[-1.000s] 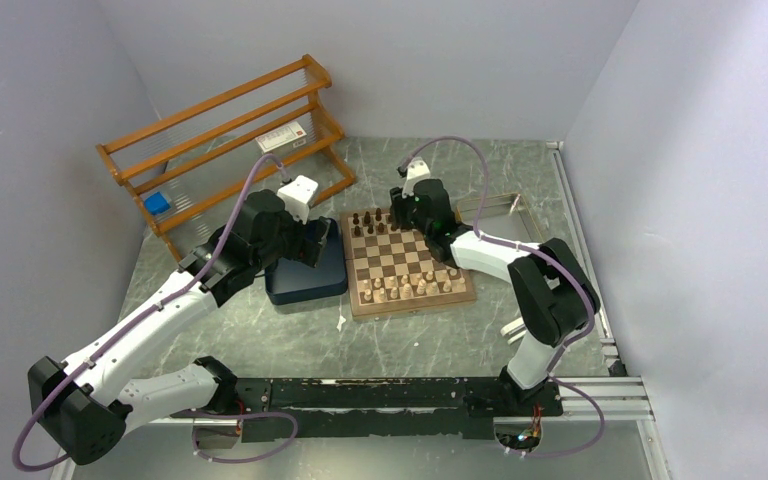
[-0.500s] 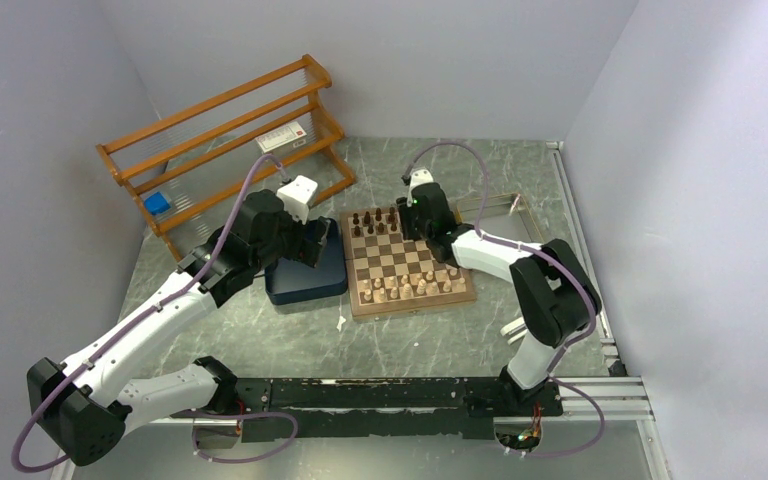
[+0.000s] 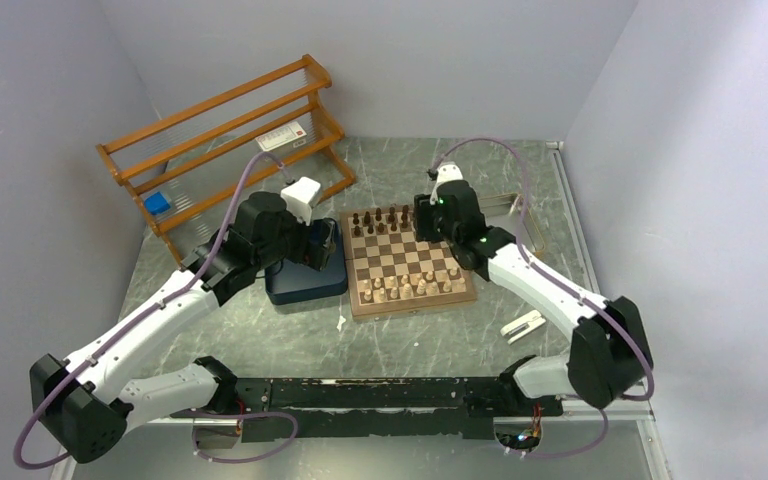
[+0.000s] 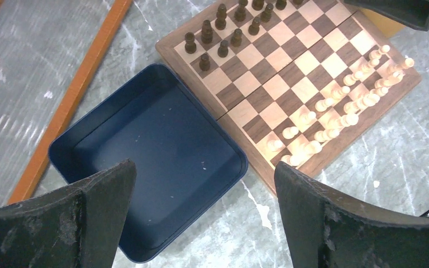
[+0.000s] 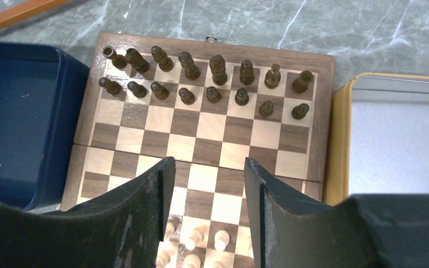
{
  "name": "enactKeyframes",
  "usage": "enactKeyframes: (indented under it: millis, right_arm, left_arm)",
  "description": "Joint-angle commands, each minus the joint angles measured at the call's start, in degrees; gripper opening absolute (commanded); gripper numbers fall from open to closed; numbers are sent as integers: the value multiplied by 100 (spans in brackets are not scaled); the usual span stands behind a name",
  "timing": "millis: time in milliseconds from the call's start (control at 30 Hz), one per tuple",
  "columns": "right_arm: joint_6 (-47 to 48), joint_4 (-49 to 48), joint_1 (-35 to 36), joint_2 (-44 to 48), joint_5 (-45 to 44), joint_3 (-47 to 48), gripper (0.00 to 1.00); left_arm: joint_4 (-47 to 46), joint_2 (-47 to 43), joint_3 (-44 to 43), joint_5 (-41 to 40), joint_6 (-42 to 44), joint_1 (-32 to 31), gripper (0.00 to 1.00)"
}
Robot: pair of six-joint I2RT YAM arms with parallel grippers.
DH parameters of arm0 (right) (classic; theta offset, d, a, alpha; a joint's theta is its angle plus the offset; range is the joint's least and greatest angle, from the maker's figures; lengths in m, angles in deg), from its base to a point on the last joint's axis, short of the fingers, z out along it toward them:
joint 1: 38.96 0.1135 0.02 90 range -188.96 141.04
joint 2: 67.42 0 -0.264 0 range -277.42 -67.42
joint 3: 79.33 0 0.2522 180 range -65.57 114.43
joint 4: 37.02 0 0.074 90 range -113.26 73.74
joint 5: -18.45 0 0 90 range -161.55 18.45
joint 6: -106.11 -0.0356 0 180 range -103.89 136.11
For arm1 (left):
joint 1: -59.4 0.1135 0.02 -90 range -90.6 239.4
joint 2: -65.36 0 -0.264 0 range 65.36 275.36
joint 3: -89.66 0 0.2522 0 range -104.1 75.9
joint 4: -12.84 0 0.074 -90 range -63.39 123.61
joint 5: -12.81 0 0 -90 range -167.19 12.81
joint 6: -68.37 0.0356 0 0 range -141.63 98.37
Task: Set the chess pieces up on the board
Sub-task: Adjust the chess piece on the chessboard.
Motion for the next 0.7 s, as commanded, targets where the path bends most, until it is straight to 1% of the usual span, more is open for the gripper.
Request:
enactKeyframes:
  millis: [0, 167, 233, 333, 467, 667]
  right_arm:
    - [-35, -75, -38, 315, -56, -493, 47]
    - [166, -428, -143, -476, 162, -179, 12]
    - [256, -654, -171, -920, 77, -74, 0]
    - [378, -817, -201, -1334, -113, 37, 0]
    - [605, -1332, -221, -1613, -191, -19, 0]
    - [901, -1486, -278, -2058, -710, 63, 0]
  left_arm:
    - [-255, -185, 85, 281, -229, 6, 98]
    - [-61, -190, 60, 17, -41, 6, 98]
    - [-50, -242, 93, -39, 28, 2, 98]
    - [-100, -313, 179, -11, 75, 4, 98]
    - [-120, -329, 250, -53, 130, 4, 98]
    - [-158, -311, 260, -12, 158, 1, 98]
